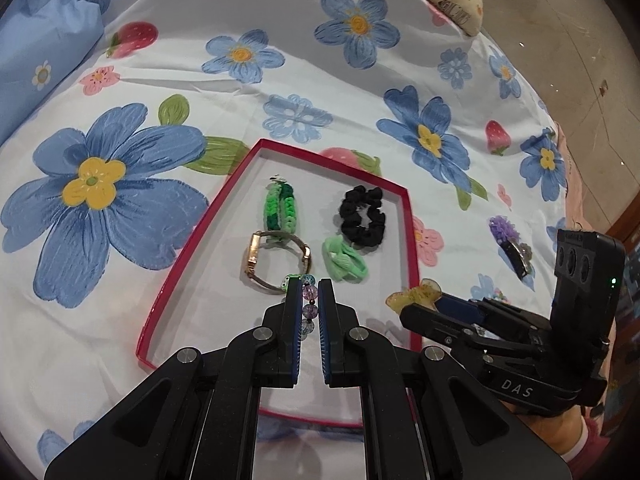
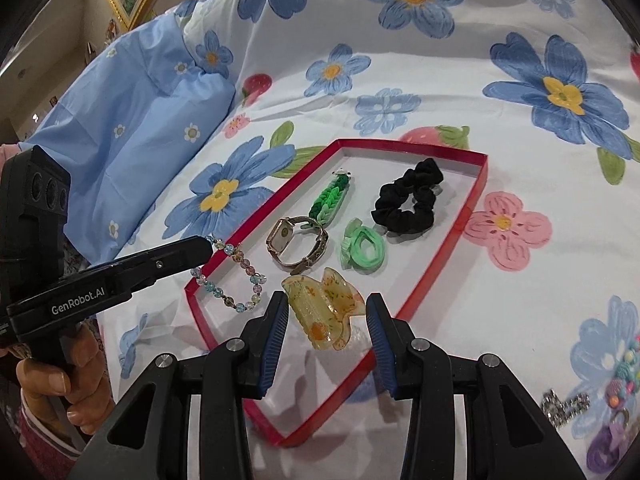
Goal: Organize jewelry
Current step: 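Carry the beaded bracelet and yellow clip over the red box, then lower both items into the box and open both tools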
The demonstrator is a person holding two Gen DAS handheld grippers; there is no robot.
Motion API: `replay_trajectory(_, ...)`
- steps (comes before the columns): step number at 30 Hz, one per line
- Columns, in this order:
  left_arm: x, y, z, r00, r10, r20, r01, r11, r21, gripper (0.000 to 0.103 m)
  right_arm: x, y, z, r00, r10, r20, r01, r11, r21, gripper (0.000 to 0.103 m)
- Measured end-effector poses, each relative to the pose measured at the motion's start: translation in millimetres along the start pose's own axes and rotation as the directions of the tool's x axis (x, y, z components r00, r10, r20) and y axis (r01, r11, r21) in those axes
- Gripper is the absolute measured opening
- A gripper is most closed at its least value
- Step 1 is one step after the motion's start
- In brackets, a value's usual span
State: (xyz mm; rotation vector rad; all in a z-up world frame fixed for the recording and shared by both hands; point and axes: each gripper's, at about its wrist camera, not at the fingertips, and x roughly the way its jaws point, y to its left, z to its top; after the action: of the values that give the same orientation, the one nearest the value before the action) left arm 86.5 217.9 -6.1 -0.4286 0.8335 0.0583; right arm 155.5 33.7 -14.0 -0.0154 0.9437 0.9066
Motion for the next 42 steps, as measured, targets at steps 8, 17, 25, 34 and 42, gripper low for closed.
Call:
replay_trajectory(8, 21.2, 24.5, -1.3, 0.999, 0.012, -0.033, -0.014, 0.999, -0.046, 0.006, 33.6, 0.8, 11.3, 0.997, -0.041, -0.072, 0.037, 0.998, -0.054, 0.041)
replay_trajectory(17, 41.6, 42.8, -6.7, 0.996, 0.049, -0.073, -0.054, 0.996, -0.077, 0.006, 54.3, 3.3, 12.2, 0.989, -0.097, -0.108, 0.085, 0.991, -0.106, 0.041)
replay_trajectory(25, 47.6, 43.6, -8.1, 0.994, 0.063, -0.089, -0.070, 0.995, -0.074, 0.007, 61.6, 7.2, 14.8, 0.979, -0.146, -0.139, 0.119, 0.975, -0.188, 0.042)
replay_trajectory(34, 49.7, 40.8, -7.5, 0.992, 0.082, -0.100, -0.088, 0.994, -0.058, 0.007, 66.4, 9.1, 15.9, 0.969, -0.163, -0.186, 0.116, 0.964, -0.241, 0.043)
replay_trajectory(42, 48.6, 41.6, -7.7, 0.991, 0.089, -0.100, -0.095, 0.994, -0.062, 0.008, 65.9, 9.3, 15.4, 0.969, -0.158, -0.189, 0.112, 0.966, -0.233, 0.042)
